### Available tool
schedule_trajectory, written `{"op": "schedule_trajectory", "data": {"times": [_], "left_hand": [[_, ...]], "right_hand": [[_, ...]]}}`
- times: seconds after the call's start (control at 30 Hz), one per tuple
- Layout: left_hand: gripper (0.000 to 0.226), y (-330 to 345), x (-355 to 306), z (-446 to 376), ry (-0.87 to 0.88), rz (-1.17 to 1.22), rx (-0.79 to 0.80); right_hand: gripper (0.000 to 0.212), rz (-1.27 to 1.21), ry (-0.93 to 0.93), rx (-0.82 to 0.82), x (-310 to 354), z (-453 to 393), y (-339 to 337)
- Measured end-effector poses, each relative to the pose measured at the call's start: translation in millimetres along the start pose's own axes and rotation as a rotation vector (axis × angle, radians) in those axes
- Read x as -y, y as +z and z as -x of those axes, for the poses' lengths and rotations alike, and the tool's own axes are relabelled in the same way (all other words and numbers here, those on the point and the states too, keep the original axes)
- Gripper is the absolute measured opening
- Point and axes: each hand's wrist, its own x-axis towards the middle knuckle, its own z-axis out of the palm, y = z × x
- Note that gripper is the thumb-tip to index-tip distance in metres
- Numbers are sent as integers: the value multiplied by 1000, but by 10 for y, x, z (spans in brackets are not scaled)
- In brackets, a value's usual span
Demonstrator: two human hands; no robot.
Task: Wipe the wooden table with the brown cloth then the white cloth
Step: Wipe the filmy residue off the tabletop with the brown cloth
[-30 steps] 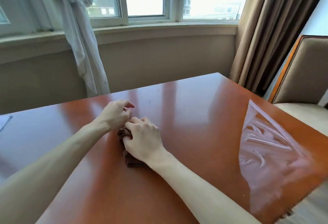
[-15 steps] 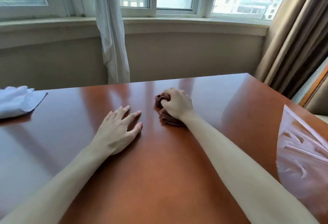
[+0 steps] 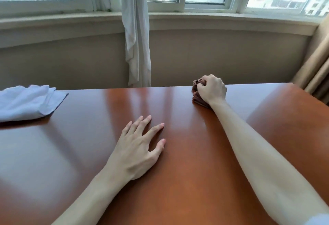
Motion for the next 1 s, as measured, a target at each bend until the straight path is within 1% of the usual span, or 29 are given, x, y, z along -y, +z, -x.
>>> {"op": "schedule_trajectory", "data": {"times": [0.07,0.1,0.13,0.17,0.2,0.23,0.27,0.33,0.37,0.43,0.5,0.53,0.63,0.77,0.87,0.93,1.0], "left_hand": [[62,-21,10,-25,-1,81,2],[61,-60,25,-41,-20,183,-4],[56,-122,49,-53,-50,334,-7],[45,-188,78,-54,-73,499,-13],[33,-265,124,-40,-81,614,-31],[28,-348,190,-16,-73,634,-73],[28,-426,290,10,-58,583,-131],[31,-560,558,69,-25,373,-219],[32,-623,695,108,-26,255,-205],[39,-706,951,209,-111,50,-90],[57,-725,1127,321,-202,-72,16],[66,-704,1181,371,-225,-88,39],[80,-577,1260,450,-254,-97,28],[77,-475,1318,427,-265,-116,-45],[73,-456,1336,422,-258,-115,-81],[71,-451,1324,438,-271,-107,-84],[72,-463,1332,428,-284,-104,-50]], "right_hand": [[16,-13,-53,40,189,359,-69],[17,-25,-94,76,315,582,-118],[19,-44,-141,117,450,829,-175],[20,-68,-200,157,582,1092,-239],[21,-94,-265,198,711,1368,-305],[23,-122,-335,233,830,1660,-364],[26,-155,-408,263,950,1960,-435],[30,-243,-553,309,1160,2475,-569],[31,-282,-614,335,1235,2646,-596],[32,-316,-680,392,1366,2774,-592],[33,-326,-654,403,1484,2647,-491],[32,-319,-630,393,1542,2532,-411],[30,-284,-564,352,1731,2063,-88],[27,-221,-431,289,1911,1253,349],[25,-184,-319,254,1953,774,538],[24,-160,-297,243,1967,644,611],[23,-142,-292,243,1998,650,608]]}}
